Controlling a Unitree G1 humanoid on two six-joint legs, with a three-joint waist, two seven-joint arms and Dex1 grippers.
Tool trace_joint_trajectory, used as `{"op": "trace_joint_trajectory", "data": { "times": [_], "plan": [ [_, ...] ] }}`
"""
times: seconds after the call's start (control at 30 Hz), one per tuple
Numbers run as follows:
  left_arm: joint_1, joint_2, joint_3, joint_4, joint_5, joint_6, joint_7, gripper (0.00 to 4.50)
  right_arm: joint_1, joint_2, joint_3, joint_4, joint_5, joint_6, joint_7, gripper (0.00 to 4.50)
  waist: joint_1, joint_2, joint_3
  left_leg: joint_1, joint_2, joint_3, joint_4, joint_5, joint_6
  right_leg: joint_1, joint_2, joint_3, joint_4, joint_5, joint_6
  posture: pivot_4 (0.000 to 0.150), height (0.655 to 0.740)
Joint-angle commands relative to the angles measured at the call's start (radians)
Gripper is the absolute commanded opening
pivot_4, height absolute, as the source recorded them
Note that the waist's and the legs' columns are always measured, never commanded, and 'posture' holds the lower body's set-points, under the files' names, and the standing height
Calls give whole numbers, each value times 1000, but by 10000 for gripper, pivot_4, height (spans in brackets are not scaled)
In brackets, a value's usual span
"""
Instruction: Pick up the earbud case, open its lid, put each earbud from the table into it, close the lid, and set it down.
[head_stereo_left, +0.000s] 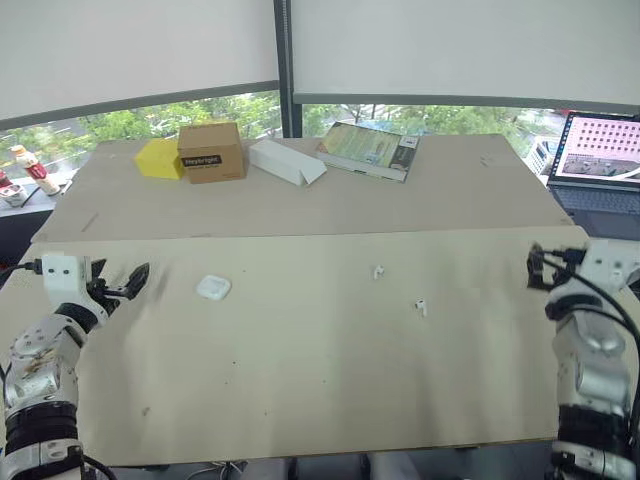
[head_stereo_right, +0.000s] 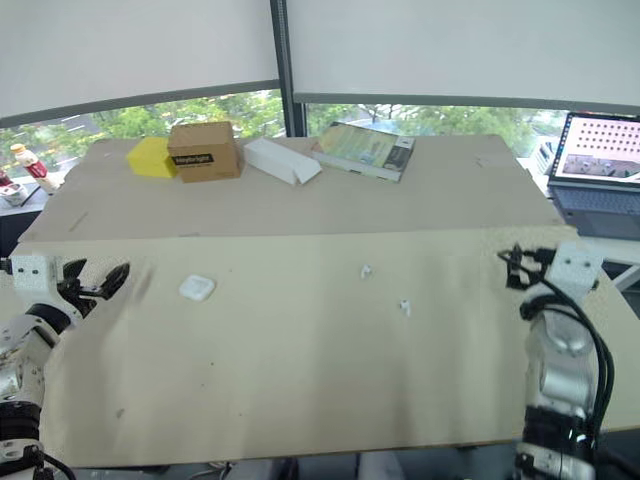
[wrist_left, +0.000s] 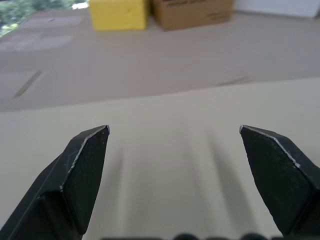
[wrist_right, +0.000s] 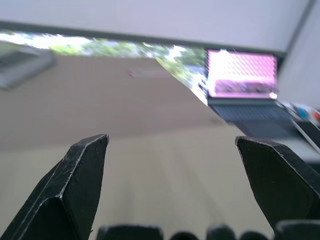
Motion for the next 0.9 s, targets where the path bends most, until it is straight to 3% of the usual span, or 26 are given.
{"op": "trace_joint_trajectory", "data": {
  "times": [0.03, 0.37, 0.6, 0.9],
  "plan": [
    [26, 31, -51, -188, -56, 134, -50, 44481, -96, -30, 130, 17, 28, 22, 208, 45000, -5, 0, 0, 0, 0, 0, 0, 0, 0, 0, 1, 0, 0, 0, 0, 1500, 7400],
    [28, 33, -181, -225, 34, 219, -48, 44481, -269, -15, 434, -104, 221, 196, 775, 45000, -9, 1, 0, -2, 0, 0, 1, 0, 1, 0, 1, -1, 0, 0, 0, 1500, 7400],
    [-36, -3, -227, -131, 110, 195, -16, 44481, -291, 0, 540, -191, 244, 278, 886, 45000, 8, 1, 0, -2, -1, -2, 2, 0, 0, -1, 1, -2, 0, 0, 0, 1500, 7400],
    [-77, -42, -261, -56, 129, 193, -59, 44481, -308, 14, 547, -207, 225, 300, 902, 45000, 15, 1, 0, -2, -1, -2, 2, 0, -1, -2, 0, -2, 0, 0, 0, 1500, 7400]
  ]
}}
